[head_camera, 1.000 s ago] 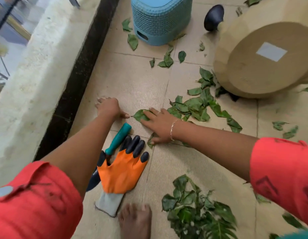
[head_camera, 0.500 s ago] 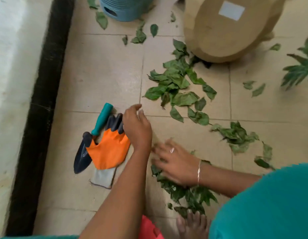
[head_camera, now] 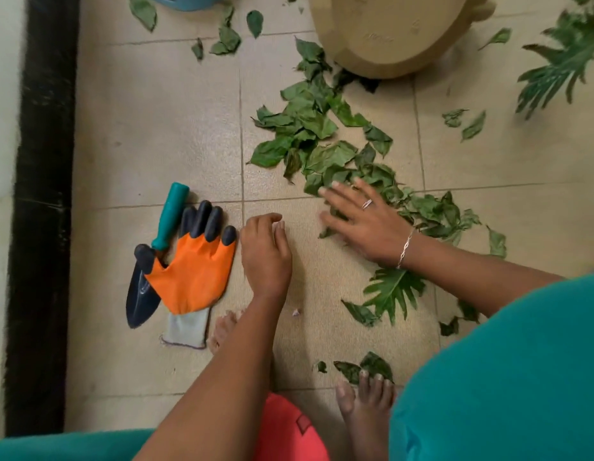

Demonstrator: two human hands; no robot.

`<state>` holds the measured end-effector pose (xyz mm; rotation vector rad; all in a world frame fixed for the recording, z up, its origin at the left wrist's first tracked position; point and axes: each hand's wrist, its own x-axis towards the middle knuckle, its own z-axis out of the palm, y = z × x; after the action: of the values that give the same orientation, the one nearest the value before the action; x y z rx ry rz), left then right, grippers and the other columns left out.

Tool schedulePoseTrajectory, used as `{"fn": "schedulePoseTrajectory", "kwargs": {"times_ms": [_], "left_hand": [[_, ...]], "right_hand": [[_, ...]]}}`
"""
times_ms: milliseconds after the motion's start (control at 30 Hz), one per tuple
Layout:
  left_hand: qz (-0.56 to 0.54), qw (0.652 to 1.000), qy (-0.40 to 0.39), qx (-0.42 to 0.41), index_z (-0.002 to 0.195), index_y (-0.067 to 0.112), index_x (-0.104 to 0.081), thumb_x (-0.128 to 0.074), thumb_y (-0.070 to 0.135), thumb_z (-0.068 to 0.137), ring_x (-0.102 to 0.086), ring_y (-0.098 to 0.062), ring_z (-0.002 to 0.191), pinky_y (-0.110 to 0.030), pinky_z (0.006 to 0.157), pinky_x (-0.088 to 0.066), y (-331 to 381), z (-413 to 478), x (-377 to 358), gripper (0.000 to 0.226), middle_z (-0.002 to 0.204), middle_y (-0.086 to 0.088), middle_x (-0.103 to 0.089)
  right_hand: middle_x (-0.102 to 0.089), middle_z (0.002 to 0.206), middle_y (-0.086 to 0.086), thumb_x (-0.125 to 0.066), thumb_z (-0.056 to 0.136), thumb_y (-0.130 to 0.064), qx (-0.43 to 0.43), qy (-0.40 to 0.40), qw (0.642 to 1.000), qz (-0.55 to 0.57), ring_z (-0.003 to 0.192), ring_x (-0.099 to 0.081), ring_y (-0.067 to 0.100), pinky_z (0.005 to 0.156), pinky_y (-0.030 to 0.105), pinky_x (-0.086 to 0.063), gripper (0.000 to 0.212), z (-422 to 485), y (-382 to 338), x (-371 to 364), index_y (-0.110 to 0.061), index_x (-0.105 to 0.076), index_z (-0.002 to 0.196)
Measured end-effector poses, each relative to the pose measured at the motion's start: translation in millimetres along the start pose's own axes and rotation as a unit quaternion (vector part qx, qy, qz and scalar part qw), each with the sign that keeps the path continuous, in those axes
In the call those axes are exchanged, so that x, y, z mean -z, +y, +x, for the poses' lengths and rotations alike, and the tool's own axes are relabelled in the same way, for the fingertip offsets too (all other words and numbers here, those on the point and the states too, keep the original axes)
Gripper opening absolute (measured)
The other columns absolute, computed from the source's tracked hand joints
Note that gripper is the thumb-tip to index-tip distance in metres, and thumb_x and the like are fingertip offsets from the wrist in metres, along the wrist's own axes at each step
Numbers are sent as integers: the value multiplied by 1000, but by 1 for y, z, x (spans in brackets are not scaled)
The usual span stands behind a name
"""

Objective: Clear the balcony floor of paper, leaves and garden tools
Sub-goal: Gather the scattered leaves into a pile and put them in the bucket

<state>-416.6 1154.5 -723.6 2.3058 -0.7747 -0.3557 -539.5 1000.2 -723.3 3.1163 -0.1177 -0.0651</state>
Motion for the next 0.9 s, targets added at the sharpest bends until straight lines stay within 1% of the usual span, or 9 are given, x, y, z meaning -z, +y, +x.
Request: {"fn": "schedulePoseTrajectory", "kwargs": {"times_ms": [100, 233, 300, 400, 467, 600, 667, 800, 900], "left_hand": [[12, 1000, -6, -15, 97, 4, -61, -35, 27, 90, -53, -33, 91, -27, 77, -33, -6, 2, -1, 35, 95, -14, -58], [40, 996, -42, -62, 98, 5, -61, -35, 28, 91, -53, -32, 89, -29, 73, -34, 1, 5, -8, 36, 96, -14, -58], [61, 988, -63, -124, 98, 6, -63, -37, 28, 91, -55, -31, 88, -32, 69, -40, 9, 13, -12, 35, 96, -13, -59], [86, 953, -102, -271, 95, 4, -64, -44, 23, 89, -57, -31, 81, -34, 61, -49, 30, 36, -24, 28, 91, -14, -61], [97, 893, -146, -416, 94, 3, -61, -53, 17, 87, -56, -30, 76, -36, 57, -49, 46, 46, -36, 18, 88, -15, -61], [115, 701, -235, -663, 99, 7, -58, -54, 13, 85, -56, -26, 79, -31, 60, -44, 58, 47, -42, 17, 93, -14, -62], [113, 633, -257, -721, 97, 7, -61, -45, 14, 89, -57, -26, 78, -31, 61, -44, 56, 46, -37, 19, 94, -12, -63], [91, 562, -299, -766, 94, 11, -52, -43, 20, 93, -56, -24, 80, -34, 66, -40, 33, 20, -28, 12, 93, -9, -61], [33, 489, -347, -800, 90, 14, -46, -40, 22, 95, -51, -24, 77, -36, 69, -35, 15, -10, -29, 11, 85, -6, -59]], "right_hand": [[-63, 117, 12, -56, 82, -21, 132, 63, 987, 64, 110, -58, 30, 101, 50, -35, 26, -14, -65, -7, -17, -66, 106], [-59, 125, 4, -45, 89, -25, 278, -17, 957, 86, 117, -52, 25, 102, 48, -36, 33, -34, -102, -25, -19, -63, 116], [-63, 120, 5, -44, 87, -25, 231, -14, 970, 70, 114, -57, 25, 103, 48, -34, 35, -34, -77, -31, -18, -65, 113], [-64, 115, 12, -58, 78, -27, 57, -1, 995, 77, 110, -58, 30, 100, 42, -37, 36, -33, -39, -20, -11, -63, 110], [-64, 110, 12, -57, 80, -21, 71, 37, 990, 117, 102, -60, 30, 92, 40, -42, 25, -43, -49, -13, -11, -64, 103], [-65, 114, 7, -53, 84, -23, 211, 6, 955, 208, 108, -57, 23, 87, 36, -47, 15, -71, -95, -12, -18, -67, 85], [-64, 114, 8, -50, 84, -26, 214, -22, 947, 240, 108, -57, 25, 88, 36, -47, 19, -84, -93, -16, -18, -66, 83], [-62, 115, 8, -66, 66, -31, 142, -55, 961, 231, 108, -56, 26, 91, 34, -47, 32, -110, -78, -13, -22, -66, 96], [-63, 102, 9, -49, 80, -26, 121, -37, 961, 245, 104, -48, 26, 89, 39, -50, 28, -130, -81, -9, -18, -66, 100]]}}
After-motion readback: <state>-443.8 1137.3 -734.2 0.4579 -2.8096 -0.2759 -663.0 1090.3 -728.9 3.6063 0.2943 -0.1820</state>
